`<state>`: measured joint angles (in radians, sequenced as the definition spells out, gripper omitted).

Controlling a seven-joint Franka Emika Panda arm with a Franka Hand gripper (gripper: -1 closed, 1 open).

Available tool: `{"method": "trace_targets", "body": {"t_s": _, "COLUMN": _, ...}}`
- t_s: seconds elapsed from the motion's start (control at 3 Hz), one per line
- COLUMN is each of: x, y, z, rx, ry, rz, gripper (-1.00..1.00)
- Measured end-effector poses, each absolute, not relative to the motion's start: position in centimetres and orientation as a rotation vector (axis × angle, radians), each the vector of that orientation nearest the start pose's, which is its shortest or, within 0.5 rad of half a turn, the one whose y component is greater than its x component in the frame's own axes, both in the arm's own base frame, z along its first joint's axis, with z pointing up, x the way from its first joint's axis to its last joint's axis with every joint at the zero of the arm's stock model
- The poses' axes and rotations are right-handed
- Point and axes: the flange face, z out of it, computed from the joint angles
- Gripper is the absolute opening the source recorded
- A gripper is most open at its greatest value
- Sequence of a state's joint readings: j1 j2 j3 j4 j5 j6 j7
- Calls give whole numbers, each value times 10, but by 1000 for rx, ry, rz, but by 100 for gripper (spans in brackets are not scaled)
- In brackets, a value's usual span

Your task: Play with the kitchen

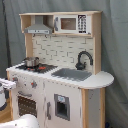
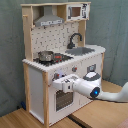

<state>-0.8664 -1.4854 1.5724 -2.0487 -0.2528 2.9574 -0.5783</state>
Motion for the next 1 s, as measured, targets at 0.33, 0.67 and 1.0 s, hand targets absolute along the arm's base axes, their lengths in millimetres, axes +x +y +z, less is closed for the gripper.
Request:
{"method": "trace_targets", "body": {"t_s": 0.33, "x": 292, "y": 558, "z": 335, "rx": 616, "ry": 1478, "rz": 647, "gripper": 100}}
{"method": "trace_targets", "body": {"t_s": 0.67, "x": 271, "y": 562, "z": 336, "rx": 635, "ry": 1449, "rz": 623, "gripper": 100}}
{"method": "trace_targets", "body": {"t_s": 1.0, "x": 241, "y": 565, "z": 337, "rx": 643, "ry": 1429, "rz": 611, "gripper": 100}}
